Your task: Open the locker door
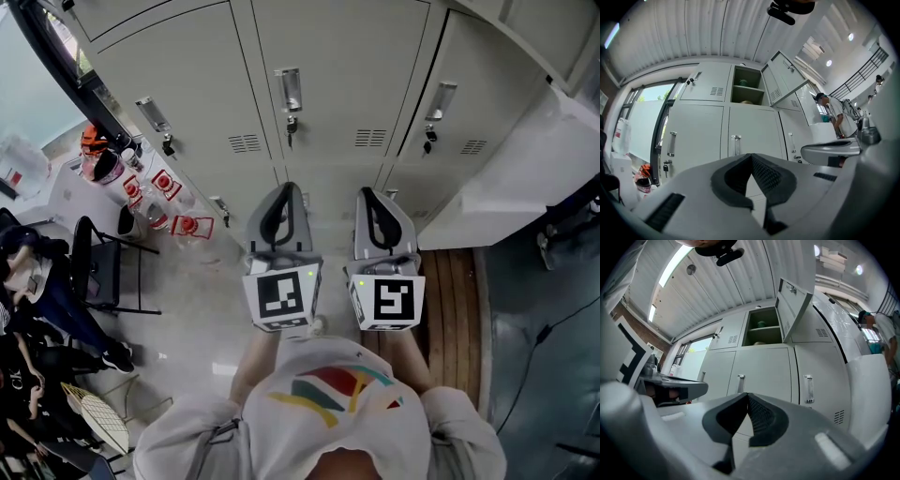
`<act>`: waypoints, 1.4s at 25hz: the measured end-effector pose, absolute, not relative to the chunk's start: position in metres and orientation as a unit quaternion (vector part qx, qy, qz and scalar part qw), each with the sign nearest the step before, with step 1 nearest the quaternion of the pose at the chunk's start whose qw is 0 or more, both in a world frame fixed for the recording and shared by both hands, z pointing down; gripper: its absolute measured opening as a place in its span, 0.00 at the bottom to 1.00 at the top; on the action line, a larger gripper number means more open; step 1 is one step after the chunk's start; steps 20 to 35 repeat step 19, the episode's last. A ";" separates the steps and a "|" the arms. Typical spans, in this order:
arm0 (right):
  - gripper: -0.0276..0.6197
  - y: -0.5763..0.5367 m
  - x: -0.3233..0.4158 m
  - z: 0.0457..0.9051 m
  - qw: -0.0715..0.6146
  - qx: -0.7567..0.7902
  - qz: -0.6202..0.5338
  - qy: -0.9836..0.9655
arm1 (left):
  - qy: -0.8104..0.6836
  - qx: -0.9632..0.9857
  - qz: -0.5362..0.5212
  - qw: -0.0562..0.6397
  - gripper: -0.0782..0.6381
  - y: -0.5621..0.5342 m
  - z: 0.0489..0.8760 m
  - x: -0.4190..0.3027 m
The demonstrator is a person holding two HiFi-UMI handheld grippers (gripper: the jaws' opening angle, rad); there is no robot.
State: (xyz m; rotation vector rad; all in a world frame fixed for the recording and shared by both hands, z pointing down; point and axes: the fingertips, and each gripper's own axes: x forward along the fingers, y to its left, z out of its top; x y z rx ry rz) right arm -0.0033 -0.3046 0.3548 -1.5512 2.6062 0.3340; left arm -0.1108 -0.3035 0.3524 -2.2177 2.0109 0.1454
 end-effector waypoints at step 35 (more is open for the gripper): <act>0.05 -0.300 -0.009 0.346 0.046 -0.505 0.117 0.854 | 0.664 -0.743 0.037 0.075 0.13 -0.301 0.349 -0.111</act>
